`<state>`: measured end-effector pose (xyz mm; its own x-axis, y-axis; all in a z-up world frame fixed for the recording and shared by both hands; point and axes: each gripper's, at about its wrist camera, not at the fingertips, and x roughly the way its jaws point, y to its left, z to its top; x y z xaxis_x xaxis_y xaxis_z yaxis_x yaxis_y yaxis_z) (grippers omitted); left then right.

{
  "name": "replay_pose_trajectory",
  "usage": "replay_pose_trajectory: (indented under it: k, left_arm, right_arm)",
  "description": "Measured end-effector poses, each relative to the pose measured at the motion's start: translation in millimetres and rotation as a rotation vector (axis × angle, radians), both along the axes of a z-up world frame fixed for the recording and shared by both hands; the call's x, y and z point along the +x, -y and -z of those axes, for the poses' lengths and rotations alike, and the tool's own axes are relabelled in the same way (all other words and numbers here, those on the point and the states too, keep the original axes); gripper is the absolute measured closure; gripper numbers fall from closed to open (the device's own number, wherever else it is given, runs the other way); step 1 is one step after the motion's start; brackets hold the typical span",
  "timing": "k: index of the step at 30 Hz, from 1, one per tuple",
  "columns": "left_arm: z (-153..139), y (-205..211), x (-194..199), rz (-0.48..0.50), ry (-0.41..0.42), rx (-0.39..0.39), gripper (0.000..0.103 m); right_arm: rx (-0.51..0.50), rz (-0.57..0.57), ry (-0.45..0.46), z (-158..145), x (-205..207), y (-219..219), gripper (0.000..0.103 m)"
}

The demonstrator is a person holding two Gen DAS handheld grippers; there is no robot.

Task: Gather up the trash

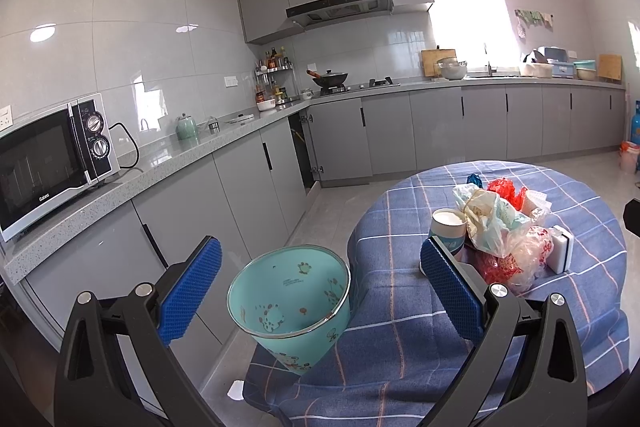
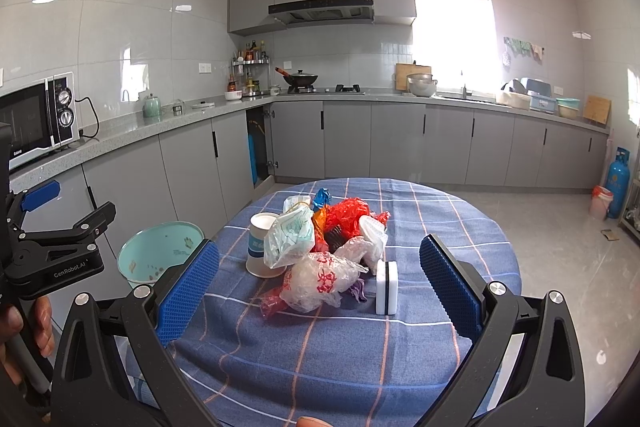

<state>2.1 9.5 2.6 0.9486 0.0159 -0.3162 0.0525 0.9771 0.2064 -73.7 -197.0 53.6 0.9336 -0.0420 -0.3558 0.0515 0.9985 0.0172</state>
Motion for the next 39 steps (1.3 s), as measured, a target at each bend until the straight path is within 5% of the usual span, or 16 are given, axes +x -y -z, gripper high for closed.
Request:
replay_pose_trajectory:
  k: [9, 17, 34, 37, 39]
  left_arm:
    - [1, 13, 7, 0.023, 0.002, 0.002, 0.005]
    - [7, 57, 39, 0.071, -0.001, -0.032, 0.005]
    - [66, 157, 122, 0.228, -0.179, 0.002, 0.007]
    - [72, 163, 126, 0.277, -0.219, 0.005, 0.045]
    - [76, 164, 126, 0.328, -0.248, -0.010, 0.082]
  right_arm:
    - [-0.008, 0.048, 0.008, 2, 10, 22, 0.005]
    - [-0.033, 0.145, -0.046, 37, 40, 61, 0.005]
    - [0.010, 0.160, -0.143, 91, 70, 94, 0.006]
    - [0.018, 0.150, -0.153, 94, 73, 93, 0.006]
    - [0.027, 0.146, -0.158, 95, 76, 95, 0.006]
